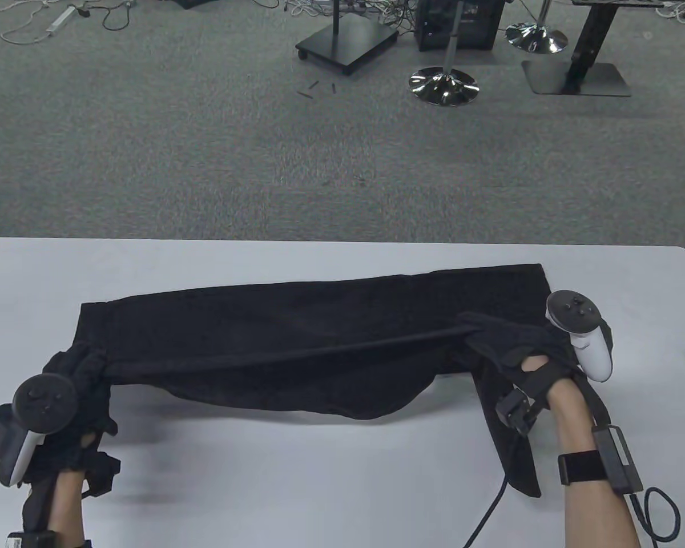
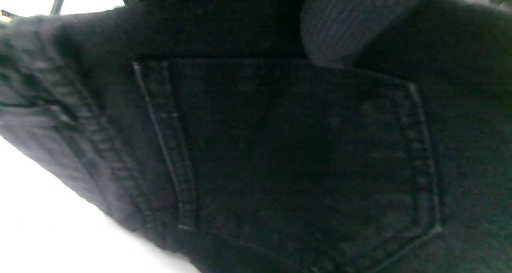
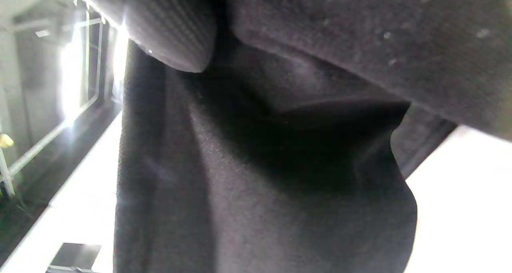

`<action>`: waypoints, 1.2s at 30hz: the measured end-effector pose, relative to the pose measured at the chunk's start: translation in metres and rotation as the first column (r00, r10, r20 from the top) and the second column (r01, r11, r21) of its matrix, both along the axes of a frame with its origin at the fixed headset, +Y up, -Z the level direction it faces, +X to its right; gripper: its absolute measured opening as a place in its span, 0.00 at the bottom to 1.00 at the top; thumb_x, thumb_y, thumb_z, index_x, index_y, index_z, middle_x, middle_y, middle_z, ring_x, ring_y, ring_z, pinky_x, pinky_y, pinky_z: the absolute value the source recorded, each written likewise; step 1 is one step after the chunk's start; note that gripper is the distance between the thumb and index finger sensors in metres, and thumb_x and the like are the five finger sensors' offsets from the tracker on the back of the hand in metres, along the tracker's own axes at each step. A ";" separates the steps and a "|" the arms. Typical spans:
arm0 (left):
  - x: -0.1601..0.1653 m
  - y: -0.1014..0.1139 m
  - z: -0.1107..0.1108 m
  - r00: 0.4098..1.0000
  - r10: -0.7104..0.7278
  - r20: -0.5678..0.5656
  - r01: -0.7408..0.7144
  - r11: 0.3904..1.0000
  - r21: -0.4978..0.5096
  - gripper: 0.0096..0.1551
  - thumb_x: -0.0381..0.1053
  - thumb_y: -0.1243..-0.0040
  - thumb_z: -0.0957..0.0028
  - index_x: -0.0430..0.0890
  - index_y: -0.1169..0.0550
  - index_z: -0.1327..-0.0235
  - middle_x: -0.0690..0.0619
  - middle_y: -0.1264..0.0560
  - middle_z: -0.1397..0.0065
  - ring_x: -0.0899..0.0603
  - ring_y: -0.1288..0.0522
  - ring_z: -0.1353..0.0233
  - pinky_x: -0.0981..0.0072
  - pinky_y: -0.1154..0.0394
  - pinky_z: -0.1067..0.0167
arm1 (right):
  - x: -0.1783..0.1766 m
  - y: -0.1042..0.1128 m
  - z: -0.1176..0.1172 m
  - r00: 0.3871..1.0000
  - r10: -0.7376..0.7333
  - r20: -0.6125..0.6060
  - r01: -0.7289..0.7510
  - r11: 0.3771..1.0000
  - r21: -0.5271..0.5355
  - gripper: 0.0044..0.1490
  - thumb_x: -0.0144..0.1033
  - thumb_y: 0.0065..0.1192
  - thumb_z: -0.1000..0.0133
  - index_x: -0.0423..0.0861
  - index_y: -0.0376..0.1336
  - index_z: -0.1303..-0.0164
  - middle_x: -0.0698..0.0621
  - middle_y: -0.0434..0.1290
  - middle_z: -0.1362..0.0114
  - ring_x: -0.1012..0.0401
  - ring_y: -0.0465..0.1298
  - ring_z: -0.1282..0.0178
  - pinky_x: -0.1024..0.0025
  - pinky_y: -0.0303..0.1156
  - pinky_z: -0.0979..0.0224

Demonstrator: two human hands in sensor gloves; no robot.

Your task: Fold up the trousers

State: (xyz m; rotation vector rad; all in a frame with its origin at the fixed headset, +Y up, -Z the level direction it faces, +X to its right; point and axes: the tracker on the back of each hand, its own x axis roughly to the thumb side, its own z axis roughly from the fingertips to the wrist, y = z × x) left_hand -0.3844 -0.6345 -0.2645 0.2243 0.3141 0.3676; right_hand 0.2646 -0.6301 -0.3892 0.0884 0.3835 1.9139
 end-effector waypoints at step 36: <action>0.058 -0.152 -0.142 0.971 -0.212 0.114 0.240 0.809 -0.536 0.37 0.63 0.49 0.40 0.67 0.44 0.16 0.65 0.44 0.12 0.48 0.49 0.08 0.40 0.58 0.15 | -0.049 -0.159 -0.077 0.788 0.604 0.114 -0.550 0.776 -0.309 0.34 0.53 0.55 0.41 0.69 0.50 0.24 0.63 0.41 0.13 0.54 0.33 0.11 0.38 0.27 0.19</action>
